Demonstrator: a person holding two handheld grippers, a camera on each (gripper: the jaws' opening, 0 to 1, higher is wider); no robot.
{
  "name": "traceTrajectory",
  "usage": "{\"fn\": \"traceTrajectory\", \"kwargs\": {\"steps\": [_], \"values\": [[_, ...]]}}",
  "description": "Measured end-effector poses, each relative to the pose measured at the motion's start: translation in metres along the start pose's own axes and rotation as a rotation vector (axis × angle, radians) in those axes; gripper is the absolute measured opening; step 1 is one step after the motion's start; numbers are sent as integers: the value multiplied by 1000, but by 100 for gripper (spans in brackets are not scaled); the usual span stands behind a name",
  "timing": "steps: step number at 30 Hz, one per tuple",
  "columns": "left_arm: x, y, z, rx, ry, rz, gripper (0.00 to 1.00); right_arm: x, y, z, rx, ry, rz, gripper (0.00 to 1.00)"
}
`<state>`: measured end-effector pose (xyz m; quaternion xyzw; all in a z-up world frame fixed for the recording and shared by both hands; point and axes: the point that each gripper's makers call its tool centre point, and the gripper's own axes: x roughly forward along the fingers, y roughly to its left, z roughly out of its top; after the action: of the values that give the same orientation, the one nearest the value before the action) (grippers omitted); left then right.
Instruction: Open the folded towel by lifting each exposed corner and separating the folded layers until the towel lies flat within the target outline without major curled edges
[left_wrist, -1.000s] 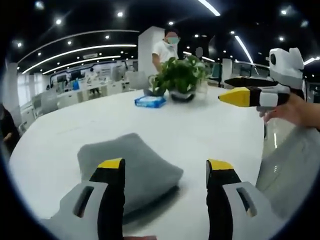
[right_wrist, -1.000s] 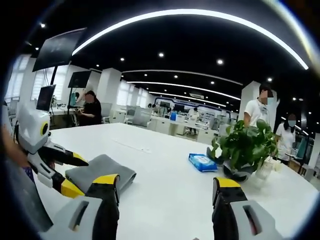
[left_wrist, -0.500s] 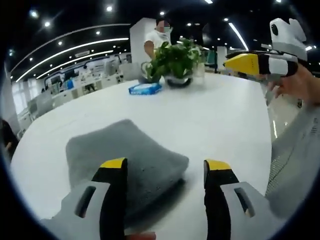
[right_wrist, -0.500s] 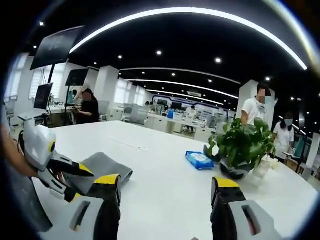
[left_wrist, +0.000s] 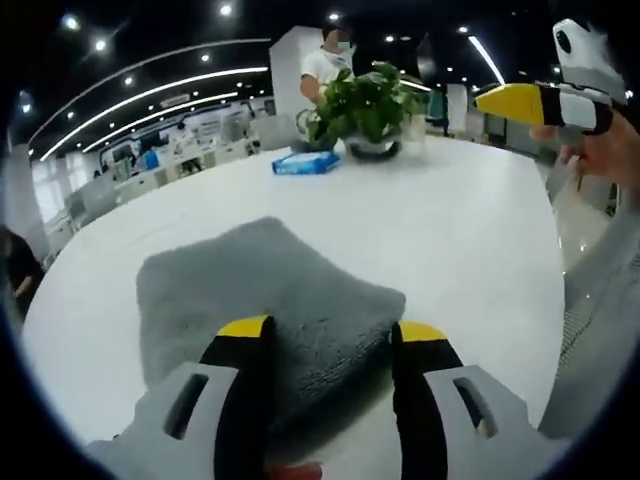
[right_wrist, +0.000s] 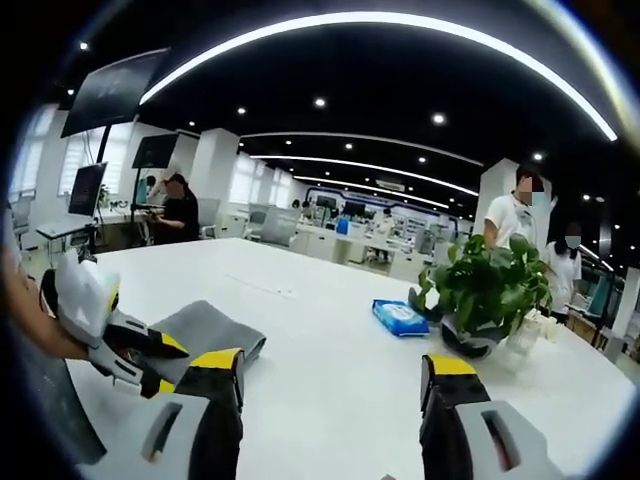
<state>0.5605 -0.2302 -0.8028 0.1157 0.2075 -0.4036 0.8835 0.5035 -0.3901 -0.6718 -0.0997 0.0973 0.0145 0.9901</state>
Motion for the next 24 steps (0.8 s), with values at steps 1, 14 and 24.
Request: {"fn": "traceTrajectory", "kwargs": {"steps": [1, 14, 24], "values": [[0, 1, 0, -9, 0, 2, 43, 0, 0, 0, -1, -1, 0, 71], [-7, 5, 5, -85, -3, -4, 20, 0, 0, -1, -6, 4, -1, 69], [-12, -7, 18, -100, -15, -60, 3, 0, 2, -1, -9, 4, 9, 67]]}}
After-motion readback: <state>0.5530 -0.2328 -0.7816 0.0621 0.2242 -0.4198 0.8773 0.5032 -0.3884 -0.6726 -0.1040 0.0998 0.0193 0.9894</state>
